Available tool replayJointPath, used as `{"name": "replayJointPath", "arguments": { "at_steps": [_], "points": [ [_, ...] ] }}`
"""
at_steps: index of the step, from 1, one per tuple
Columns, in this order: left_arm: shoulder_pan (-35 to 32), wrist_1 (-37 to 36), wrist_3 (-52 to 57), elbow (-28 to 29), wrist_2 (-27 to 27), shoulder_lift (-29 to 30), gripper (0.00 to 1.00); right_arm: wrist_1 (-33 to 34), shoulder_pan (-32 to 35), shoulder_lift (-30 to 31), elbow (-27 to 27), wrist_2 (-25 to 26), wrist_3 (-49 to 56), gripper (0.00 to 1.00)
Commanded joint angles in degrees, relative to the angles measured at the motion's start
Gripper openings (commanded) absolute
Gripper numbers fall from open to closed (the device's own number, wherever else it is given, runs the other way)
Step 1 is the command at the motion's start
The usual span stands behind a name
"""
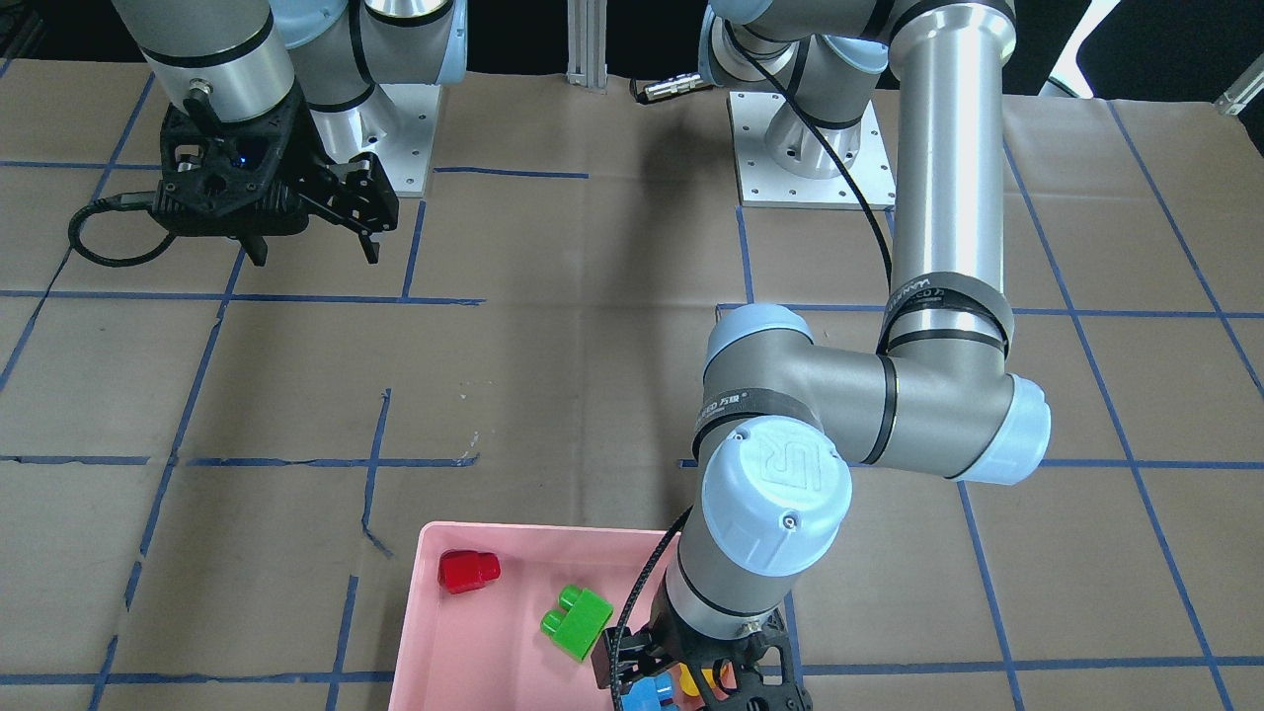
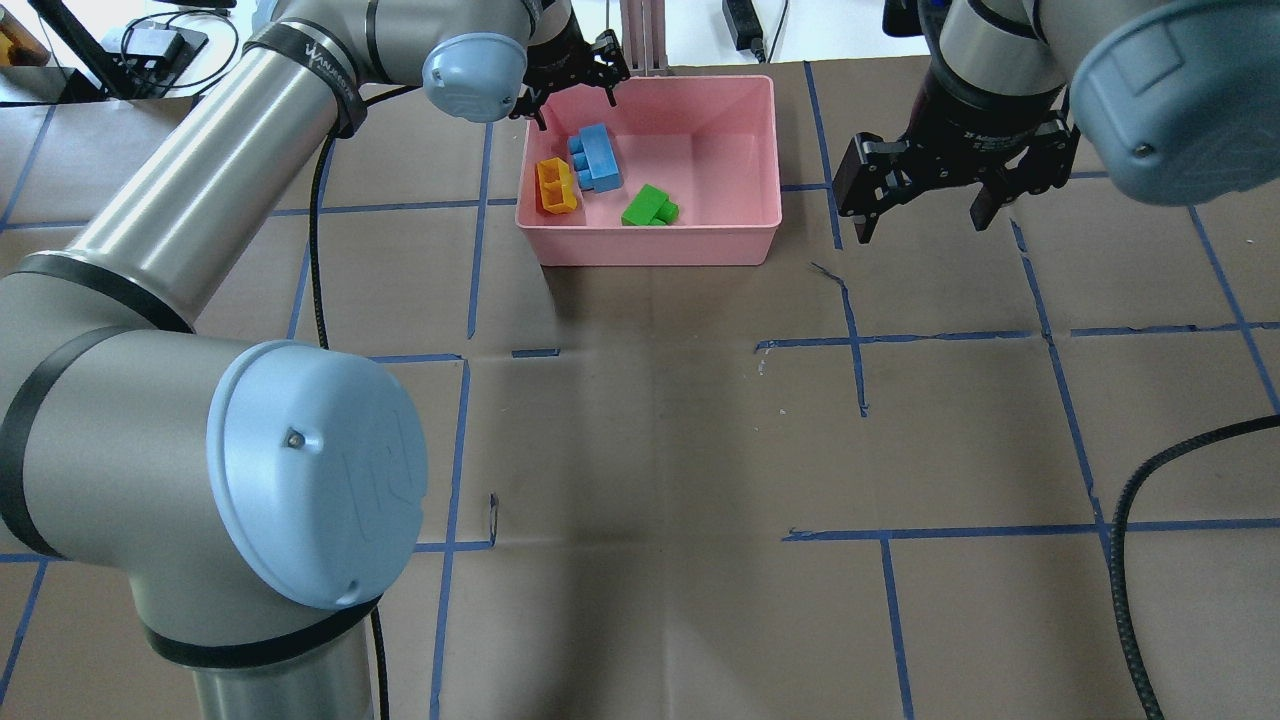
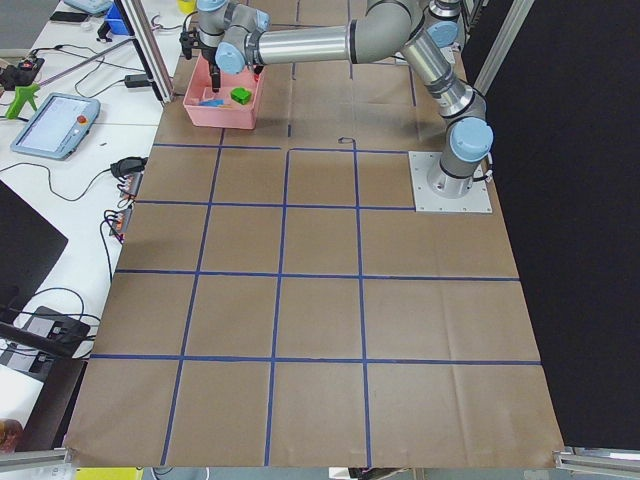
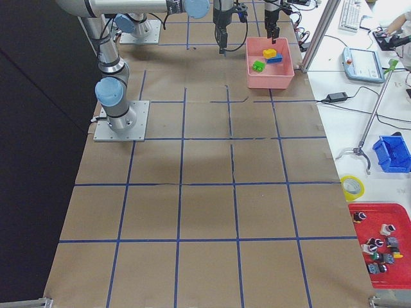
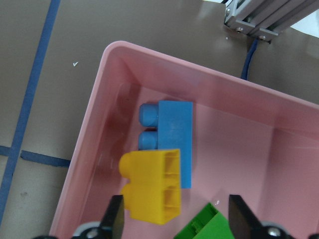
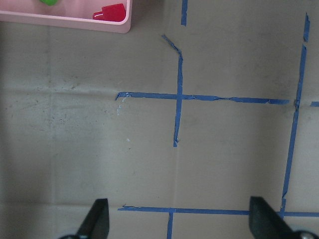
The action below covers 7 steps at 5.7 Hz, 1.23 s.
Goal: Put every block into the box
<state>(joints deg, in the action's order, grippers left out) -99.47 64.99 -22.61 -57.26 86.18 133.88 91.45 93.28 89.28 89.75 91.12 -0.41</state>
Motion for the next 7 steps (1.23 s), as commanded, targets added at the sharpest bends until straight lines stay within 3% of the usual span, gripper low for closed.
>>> {"name": "replayJointPath", "arguments": {
  "at_steps": [1,3,5,6,7],
  "points": [
    [2.76,7.63,7.61,-0.48,-0.05,-5.96,1.0,1.53,-0.02,0.11,0.25,-0.33,-1.0,1.0],
    [6.29,20.31,19.84,-4.93,0.21,-16.93,1.0,1.11,0.06,-0.41,0.51,-0.59,-3.72,1.0],
    [10.76,21.59,30.12,-23.23,0.21,-33.77,1.0,1.98,0.06,0.02,1.64,-0.68,-3.81,1.0],
    [12.35,21.49,31.99,-29.86,0.21,-41.09,1.0,1.98,0.06,0.02,2.17,-0.68,-3.9,1.0],
    [12.89,21.93,34.36,-32.89,0.3,-44.12,1.0,1.89,0.06,0.11,2.18,-0.68,-3.9,1.0]
  ]
}}
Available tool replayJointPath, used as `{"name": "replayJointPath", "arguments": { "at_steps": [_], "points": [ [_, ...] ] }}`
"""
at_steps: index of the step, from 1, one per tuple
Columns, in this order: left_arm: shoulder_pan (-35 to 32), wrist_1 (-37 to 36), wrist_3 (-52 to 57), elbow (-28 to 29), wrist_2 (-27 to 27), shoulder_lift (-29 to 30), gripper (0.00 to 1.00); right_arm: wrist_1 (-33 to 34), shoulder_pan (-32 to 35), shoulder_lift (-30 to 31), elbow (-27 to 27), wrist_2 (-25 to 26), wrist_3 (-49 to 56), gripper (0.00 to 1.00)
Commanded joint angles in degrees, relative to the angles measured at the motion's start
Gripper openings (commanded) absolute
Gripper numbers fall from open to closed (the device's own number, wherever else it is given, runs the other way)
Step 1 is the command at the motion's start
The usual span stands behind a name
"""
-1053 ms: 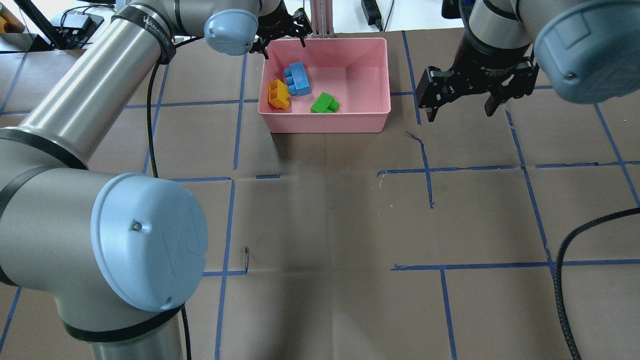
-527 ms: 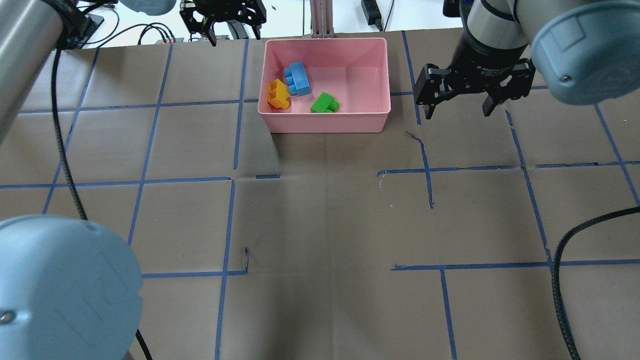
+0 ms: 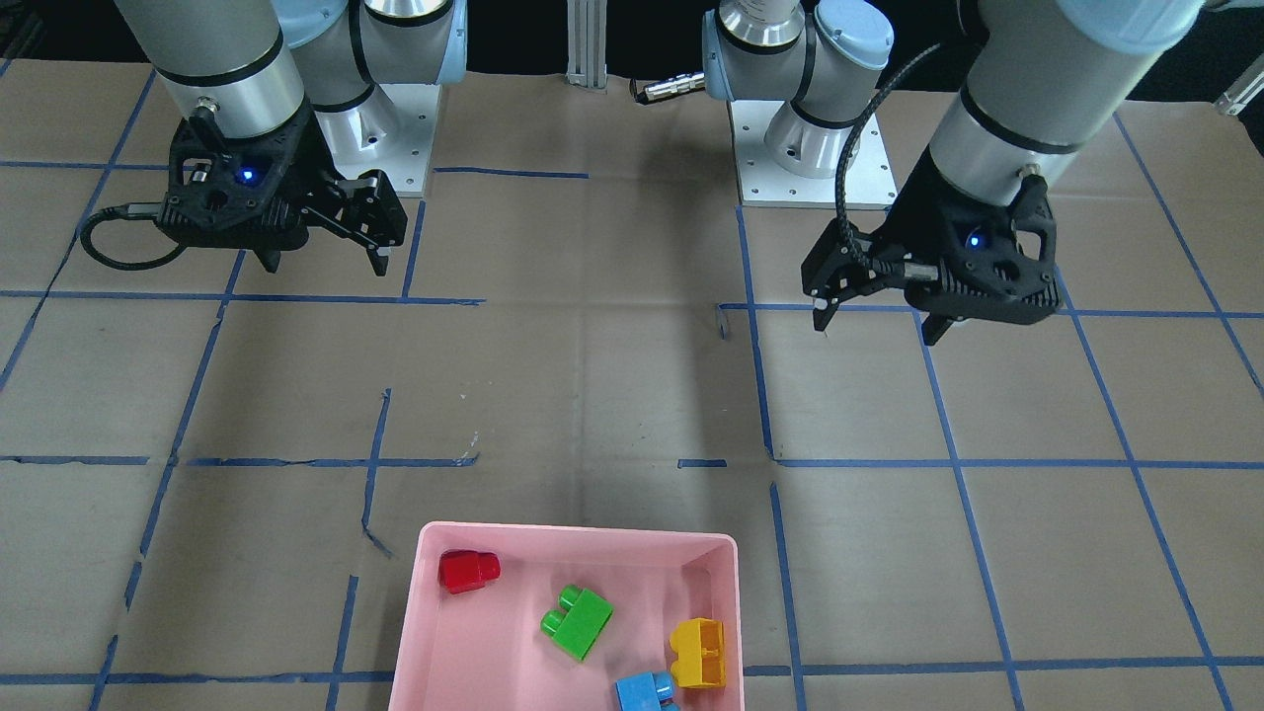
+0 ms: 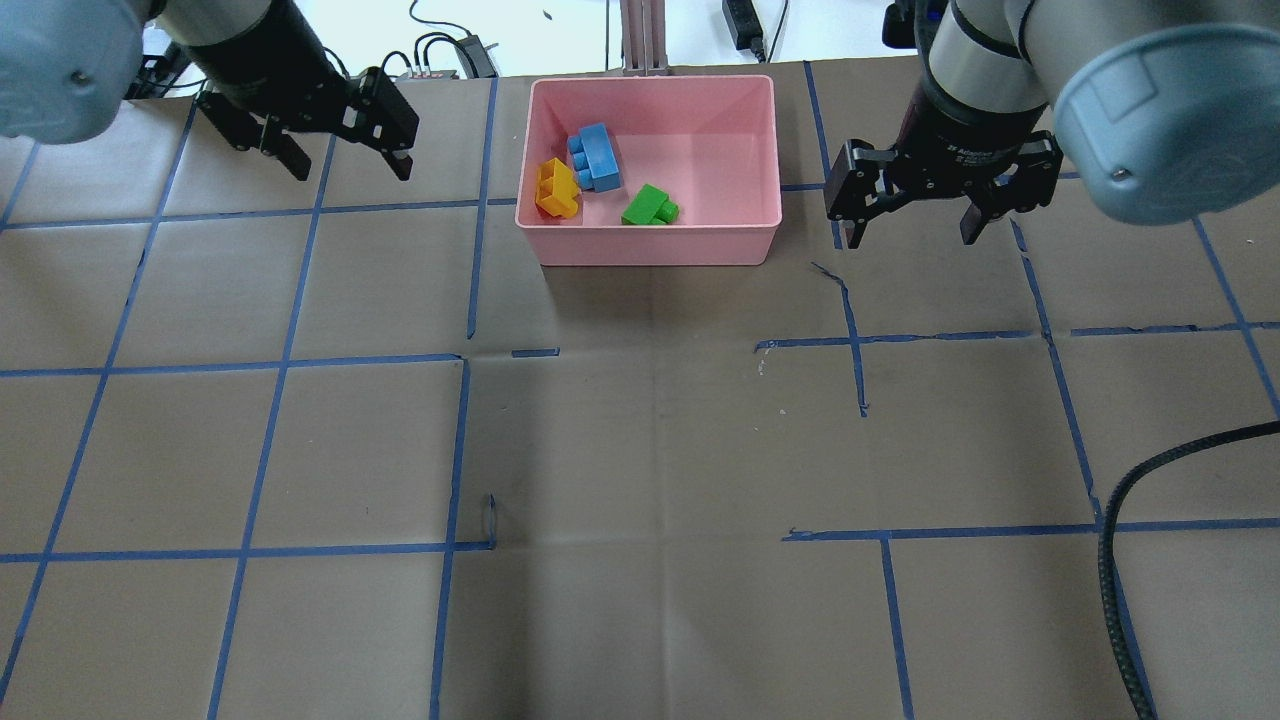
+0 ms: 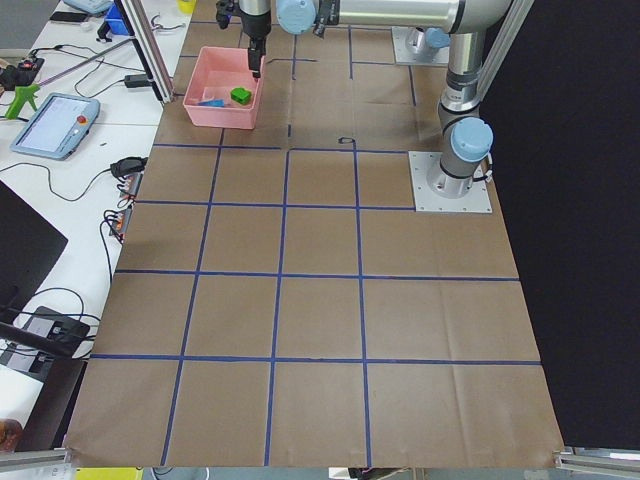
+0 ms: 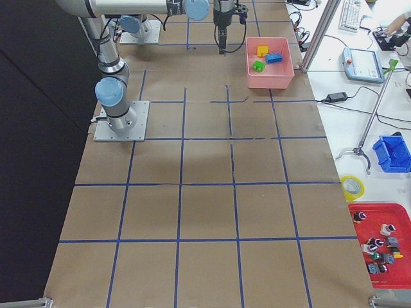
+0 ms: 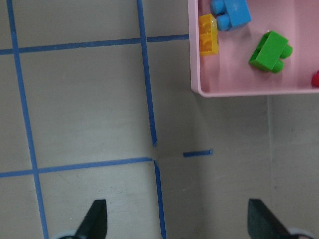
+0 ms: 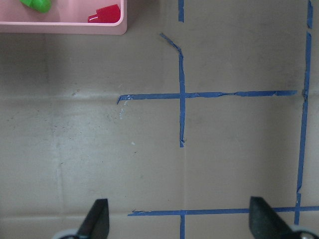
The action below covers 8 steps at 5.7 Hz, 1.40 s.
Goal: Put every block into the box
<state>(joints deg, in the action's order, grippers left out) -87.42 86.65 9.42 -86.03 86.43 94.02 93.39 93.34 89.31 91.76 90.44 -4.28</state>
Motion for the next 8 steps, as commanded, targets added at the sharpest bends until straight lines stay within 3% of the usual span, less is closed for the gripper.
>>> {"name": "replayJointPath", "arguments": {
  "at_steps": [1,4,5,8],
  "points": [
    [0.76,0.28,1.93,-4.14,0.14,-4.71,1.0,-0.05,0.0,-0.01,0.18,0.09,-0.03,1.0],
    [0.5,0.72,0.0,-4.41,0.23,-5.78,1.0,-0.05,0.0,-0.1,0.18,-0.08,0.06,1.0],
    [0.33,0.46,-0.01,-4.41,3.71,-5.69,1.0,-0.05,0.0,-0.1,0.18,-0.17,0.06,1.0],
    [0.24,0.1,-0.36,-4.41,3.48,-5.42,1.0,0.04,0.09,-0.46,0.18,-0.26,0.15,1.0]
  ]
}}
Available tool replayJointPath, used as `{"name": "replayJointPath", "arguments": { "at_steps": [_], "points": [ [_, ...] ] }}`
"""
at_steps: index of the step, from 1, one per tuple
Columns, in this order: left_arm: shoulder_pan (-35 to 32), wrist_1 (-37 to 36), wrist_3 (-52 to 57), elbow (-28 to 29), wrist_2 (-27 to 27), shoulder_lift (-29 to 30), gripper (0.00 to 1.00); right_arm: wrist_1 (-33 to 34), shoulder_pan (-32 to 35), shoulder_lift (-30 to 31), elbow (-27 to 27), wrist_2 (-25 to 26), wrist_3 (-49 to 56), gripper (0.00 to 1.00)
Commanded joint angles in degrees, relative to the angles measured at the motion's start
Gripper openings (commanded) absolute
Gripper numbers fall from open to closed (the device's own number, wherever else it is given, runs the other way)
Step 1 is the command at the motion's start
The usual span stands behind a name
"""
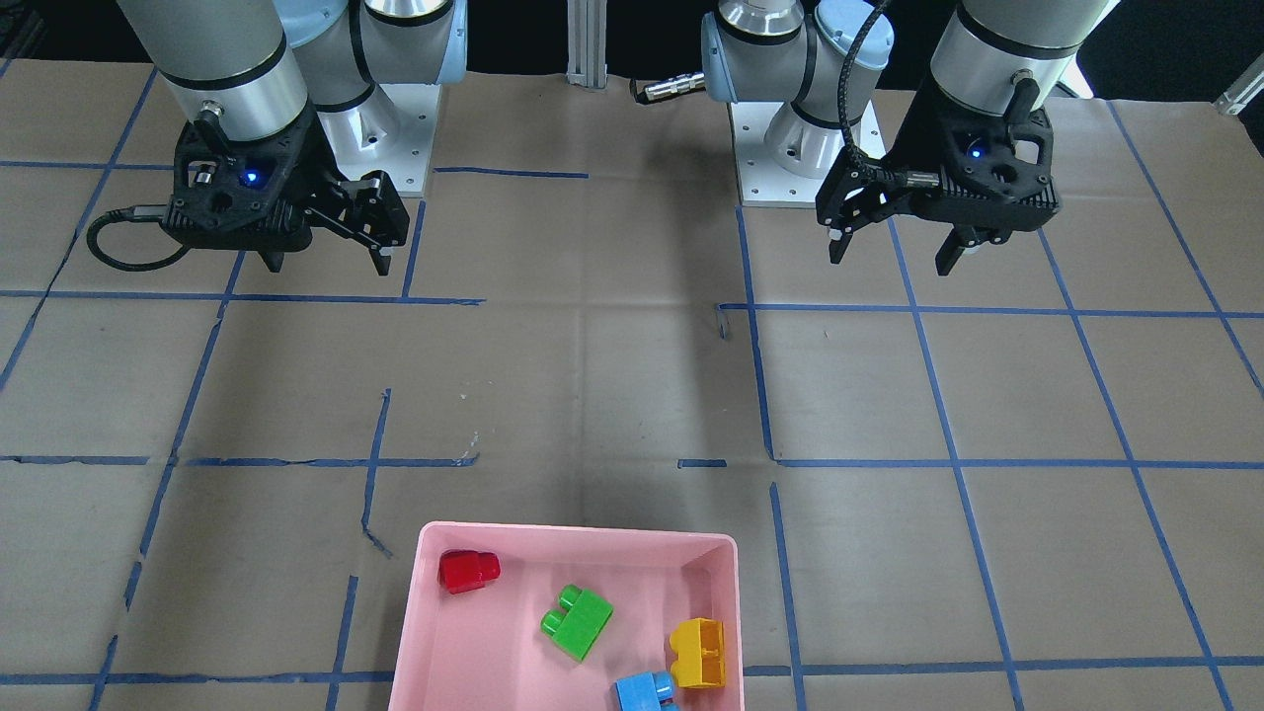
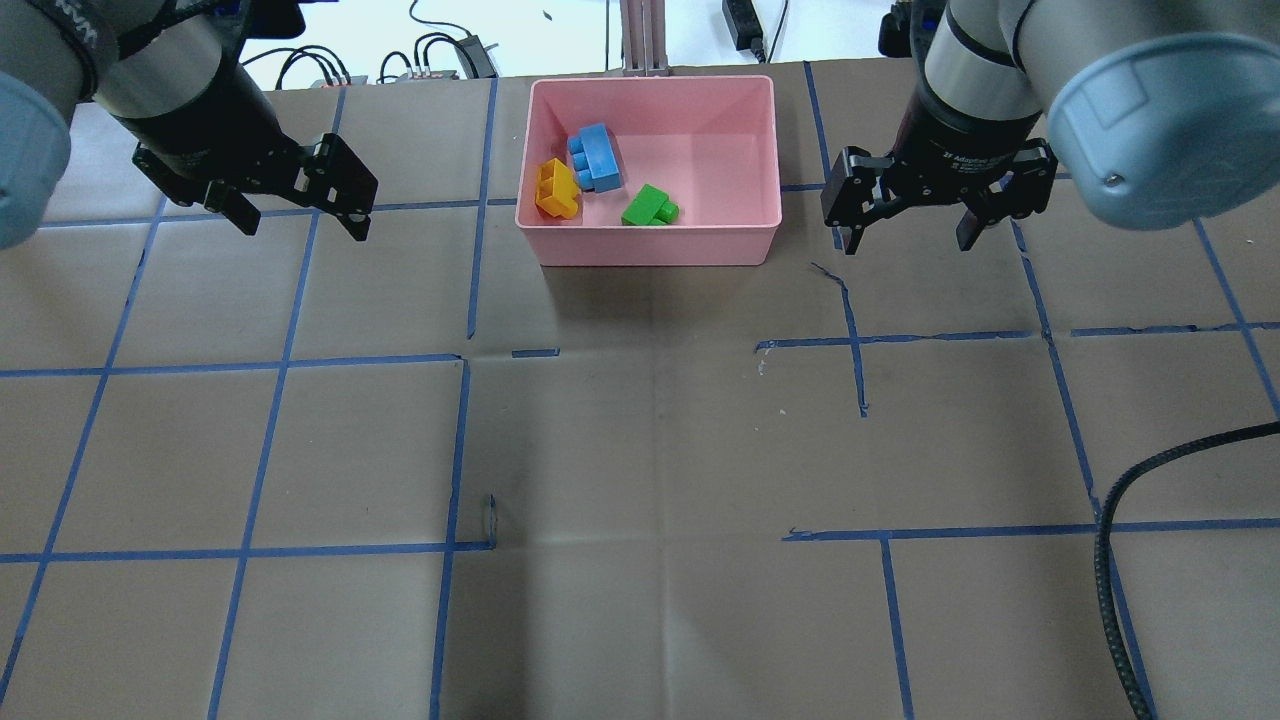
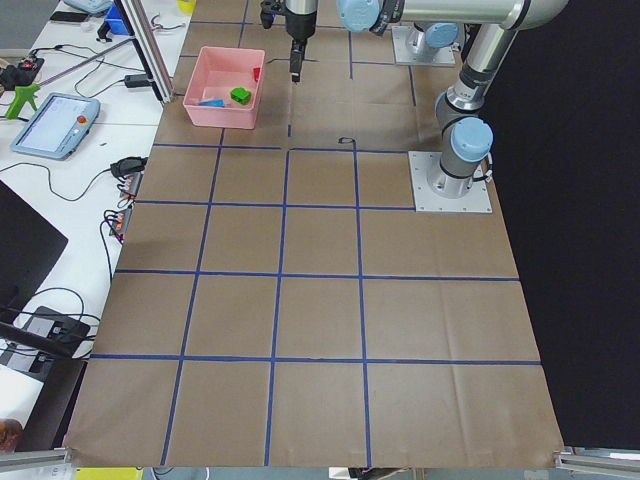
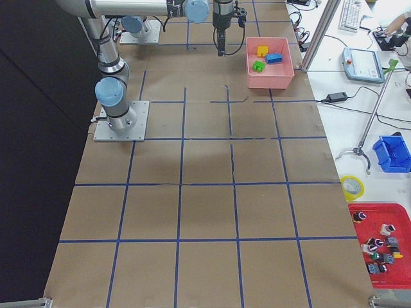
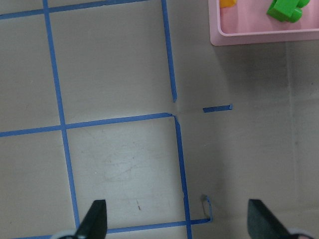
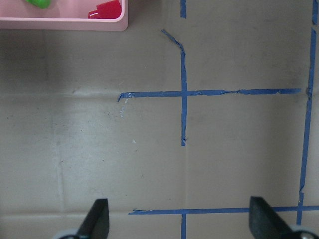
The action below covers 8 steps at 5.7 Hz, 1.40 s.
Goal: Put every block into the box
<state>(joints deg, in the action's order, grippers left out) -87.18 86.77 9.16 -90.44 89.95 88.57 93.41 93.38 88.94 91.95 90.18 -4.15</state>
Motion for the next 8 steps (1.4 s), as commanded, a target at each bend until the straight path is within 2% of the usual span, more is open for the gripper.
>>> {"name": "replayJointPath", "arguments": {
  "at_steps": [1,8],
  "points": [
    [-0.01,-0.02,-0.19,0.0,-0.12,0.03,1.0,-0.07,0.05,-0.08,-0.02,-0.01,0.02,1.0],
    [-0.01,-0.11,-2.3,-0.09,-0.12,0.2,1.0,3.6,0.05,-0.25,-0.02,-0.01,0.02,1.0]
  ]
}}
